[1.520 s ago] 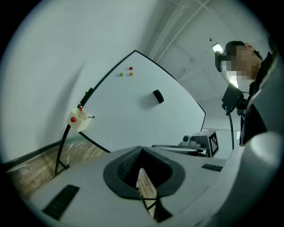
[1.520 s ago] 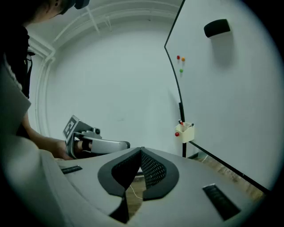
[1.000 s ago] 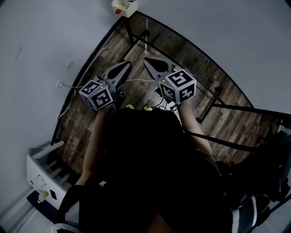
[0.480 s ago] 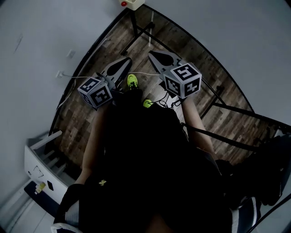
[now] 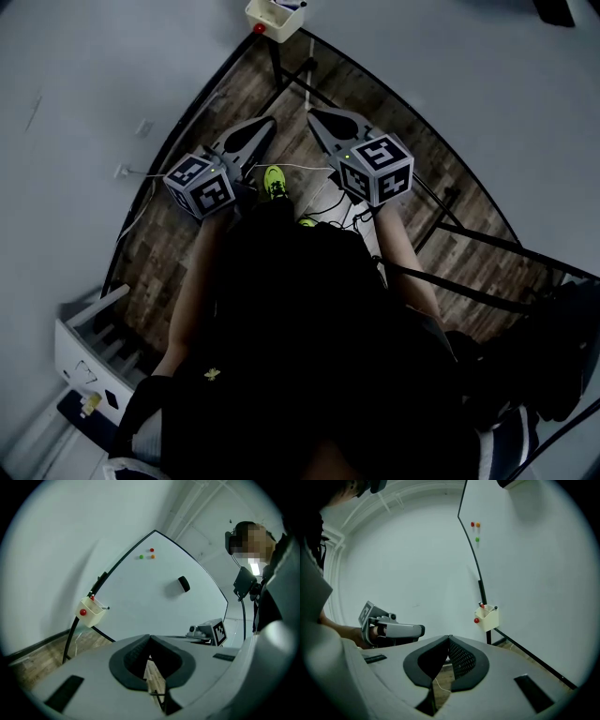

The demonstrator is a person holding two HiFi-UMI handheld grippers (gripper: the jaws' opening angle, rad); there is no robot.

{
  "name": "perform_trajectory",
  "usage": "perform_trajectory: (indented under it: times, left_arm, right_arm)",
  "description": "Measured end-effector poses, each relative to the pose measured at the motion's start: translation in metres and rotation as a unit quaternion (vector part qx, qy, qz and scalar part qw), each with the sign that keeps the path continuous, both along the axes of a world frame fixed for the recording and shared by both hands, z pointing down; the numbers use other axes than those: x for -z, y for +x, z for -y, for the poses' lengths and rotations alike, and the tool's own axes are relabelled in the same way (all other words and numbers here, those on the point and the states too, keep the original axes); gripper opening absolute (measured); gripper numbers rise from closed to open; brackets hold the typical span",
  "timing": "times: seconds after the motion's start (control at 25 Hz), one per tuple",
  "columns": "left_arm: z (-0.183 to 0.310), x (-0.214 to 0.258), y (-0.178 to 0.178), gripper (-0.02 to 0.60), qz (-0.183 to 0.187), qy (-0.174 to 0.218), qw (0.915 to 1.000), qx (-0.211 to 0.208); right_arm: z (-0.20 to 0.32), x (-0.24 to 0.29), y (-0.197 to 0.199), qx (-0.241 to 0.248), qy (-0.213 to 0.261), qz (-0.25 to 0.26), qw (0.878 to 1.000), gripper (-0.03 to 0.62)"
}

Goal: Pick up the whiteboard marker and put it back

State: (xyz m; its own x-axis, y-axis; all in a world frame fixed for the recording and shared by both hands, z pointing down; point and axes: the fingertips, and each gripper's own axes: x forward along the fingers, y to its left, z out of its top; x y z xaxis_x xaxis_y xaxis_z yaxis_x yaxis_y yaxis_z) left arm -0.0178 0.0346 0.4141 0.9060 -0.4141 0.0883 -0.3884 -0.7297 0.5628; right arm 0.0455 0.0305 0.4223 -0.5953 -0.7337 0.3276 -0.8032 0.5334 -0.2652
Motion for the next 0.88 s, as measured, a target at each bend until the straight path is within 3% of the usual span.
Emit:
perform_trajectory:
  times: [0.88]
  left_arm:
    - [0.114,0.005,-0.003,0.014,-0.011,-0.002,0.9973,-0.073]
  right_arm:
    - [0.134,0.009,-0.021,-0.042,0.017,-0.040,0.998,0.006]
